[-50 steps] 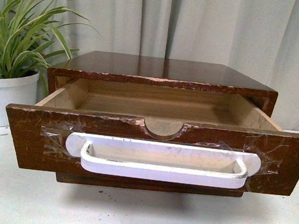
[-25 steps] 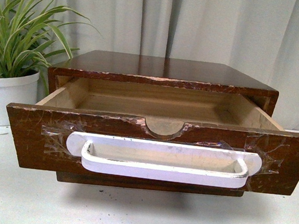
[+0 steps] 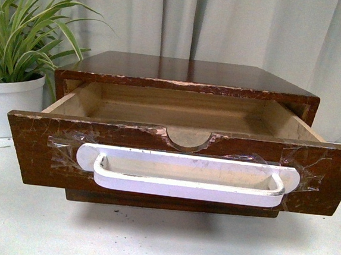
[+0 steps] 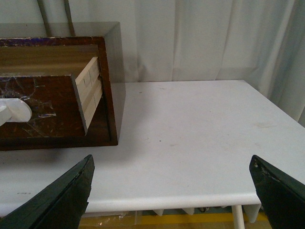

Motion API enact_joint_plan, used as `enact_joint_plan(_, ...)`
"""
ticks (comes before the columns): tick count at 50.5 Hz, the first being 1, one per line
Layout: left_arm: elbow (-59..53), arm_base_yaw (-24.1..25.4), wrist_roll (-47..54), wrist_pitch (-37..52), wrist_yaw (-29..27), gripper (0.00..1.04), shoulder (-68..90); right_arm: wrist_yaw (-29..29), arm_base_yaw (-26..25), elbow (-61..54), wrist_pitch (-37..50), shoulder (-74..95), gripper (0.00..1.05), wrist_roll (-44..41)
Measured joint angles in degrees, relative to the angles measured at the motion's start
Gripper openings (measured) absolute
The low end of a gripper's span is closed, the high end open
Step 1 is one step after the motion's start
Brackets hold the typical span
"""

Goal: Open drawer

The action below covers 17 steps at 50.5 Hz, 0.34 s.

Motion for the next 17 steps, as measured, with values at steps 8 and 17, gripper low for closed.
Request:
enact_joint_plan(8,0.0,0.0,0.0,0.0,0.0,0.98,0.0,0.0,0.0,0.0,0.0,0.0,0.96,0.0)
enact_joint_plan(17,0.0,0.0,0.0,0.0,0.0,0.98,0.0,0.0,0.0,0.0,0.0,0.0,0.96,0.0)
